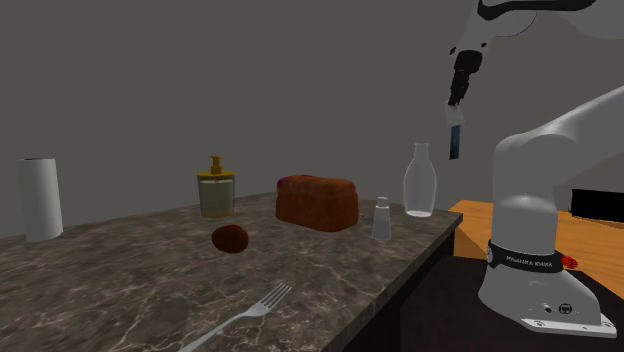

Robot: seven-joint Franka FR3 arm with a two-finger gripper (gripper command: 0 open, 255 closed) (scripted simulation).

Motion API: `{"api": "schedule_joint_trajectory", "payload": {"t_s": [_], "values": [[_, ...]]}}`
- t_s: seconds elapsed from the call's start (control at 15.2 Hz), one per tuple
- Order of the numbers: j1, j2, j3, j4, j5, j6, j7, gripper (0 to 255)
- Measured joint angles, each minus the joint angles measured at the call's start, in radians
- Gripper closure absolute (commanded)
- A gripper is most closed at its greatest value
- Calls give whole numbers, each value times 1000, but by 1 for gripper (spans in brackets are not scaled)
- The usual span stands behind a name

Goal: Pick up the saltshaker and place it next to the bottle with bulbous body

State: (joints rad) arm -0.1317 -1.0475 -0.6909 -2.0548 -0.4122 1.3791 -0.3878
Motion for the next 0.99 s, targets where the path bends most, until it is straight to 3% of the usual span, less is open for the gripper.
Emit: {"api": "schedule_joint_trajectory", "payload": {"t_s": [0.99], "values": [[-53,-98,-83,-213,-88,128,-18,255]]}}
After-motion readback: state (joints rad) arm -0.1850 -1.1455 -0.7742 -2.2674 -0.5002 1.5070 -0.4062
